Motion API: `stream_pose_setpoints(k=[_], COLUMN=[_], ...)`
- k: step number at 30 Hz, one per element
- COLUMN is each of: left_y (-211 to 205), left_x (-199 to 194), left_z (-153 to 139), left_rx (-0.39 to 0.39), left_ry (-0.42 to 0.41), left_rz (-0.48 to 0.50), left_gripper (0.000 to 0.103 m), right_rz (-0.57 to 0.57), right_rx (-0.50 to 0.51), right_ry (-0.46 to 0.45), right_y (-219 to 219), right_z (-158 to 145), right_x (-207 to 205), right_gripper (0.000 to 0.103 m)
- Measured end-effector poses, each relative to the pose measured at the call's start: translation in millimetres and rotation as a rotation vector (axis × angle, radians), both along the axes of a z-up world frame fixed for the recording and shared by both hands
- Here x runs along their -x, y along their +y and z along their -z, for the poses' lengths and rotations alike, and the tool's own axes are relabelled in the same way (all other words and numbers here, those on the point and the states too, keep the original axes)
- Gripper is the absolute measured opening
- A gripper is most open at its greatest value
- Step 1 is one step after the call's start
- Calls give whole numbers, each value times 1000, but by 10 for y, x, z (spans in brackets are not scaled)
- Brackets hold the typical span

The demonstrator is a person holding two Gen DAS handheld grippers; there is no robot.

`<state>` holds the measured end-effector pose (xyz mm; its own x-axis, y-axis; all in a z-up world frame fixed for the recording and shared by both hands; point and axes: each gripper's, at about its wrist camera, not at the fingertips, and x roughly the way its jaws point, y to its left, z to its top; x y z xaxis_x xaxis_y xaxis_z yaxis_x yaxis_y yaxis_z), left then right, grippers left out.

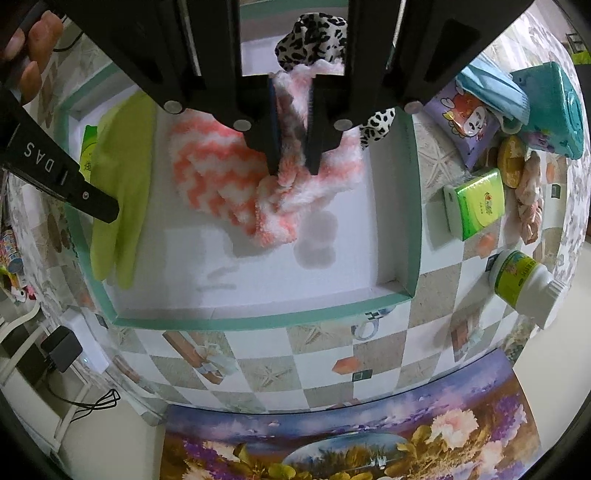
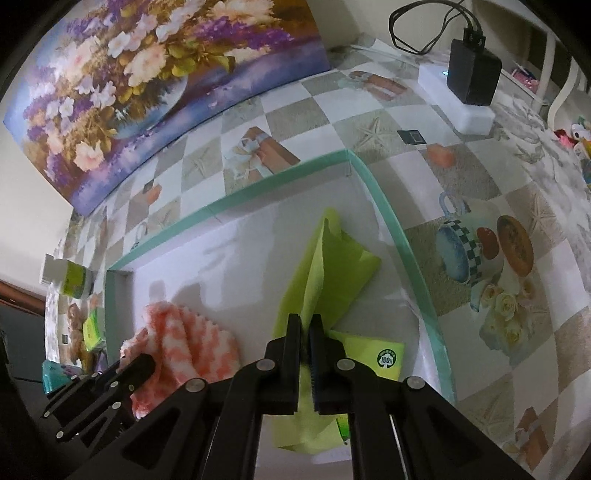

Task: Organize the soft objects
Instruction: 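Carry towel and green cloth into the white tray and release both, then withdraw both open grippers from the tray toward the item pile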

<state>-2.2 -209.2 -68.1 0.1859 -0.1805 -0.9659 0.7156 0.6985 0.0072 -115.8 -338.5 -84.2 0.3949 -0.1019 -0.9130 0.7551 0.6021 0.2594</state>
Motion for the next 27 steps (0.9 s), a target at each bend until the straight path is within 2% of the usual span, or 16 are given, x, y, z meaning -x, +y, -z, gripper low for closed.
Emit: stream_pose_setpoints(k=[2,4,6,7,10,11,14,15,18,19,20,21,22,24,27], left_y=[6,15,22,28,68,89,158,194,286,320,360,411,444,528,648], left_x=[-11,-16,-19,-25,-82,-112,-201,-236,-336,-372,-417,-475,-496,-574,-675], left_z=[-28,-92,-165,-196,-309,-349,-487,-536,-603,-610,-615,-620,-622,-626,-637], left_rx=[13,30,38,40,61,74,113,126,154,160,163,168,174,184,194], left_ry=[21,26,13,7,9,14,2,-9,-15,-14,-13,-9,-8,4,19], left_rz=[-8,-19,-21,-24,-47,-57,-90,-105,-146,-163,-186,-211,-223,-259,-313], left_gripper=[46,57,57,59,68,74,85,86,87,91,101,103,103,103,103], right_rz=[-1,0,-1,-2,-13,-16,-23,-23,-29,-32,-34,-36,-38,-40,-36], right_rx=[11,28,42,57,92,103,143,157,192,202,209,224,239,272,271], right_ry=[5,15,19,19,17,15,9,8,7,8,9,11,14,34,46], right_y=[6,10,16,29,61,72,116,131,176,192,203,221,236,262,254], right_z=[-40,-99,-145,-191,-310,-352,-491,-536,-643,-672,-689,-710,-720,-730,-706], right_x=[-7,-7,-16,-19,-29,-32,-36,-35,-51,-58,-62,-71,-78,-91,-98], right_gripper=[7,9,31,36,38,39,53,59,66,68,72,77,81,100,103])
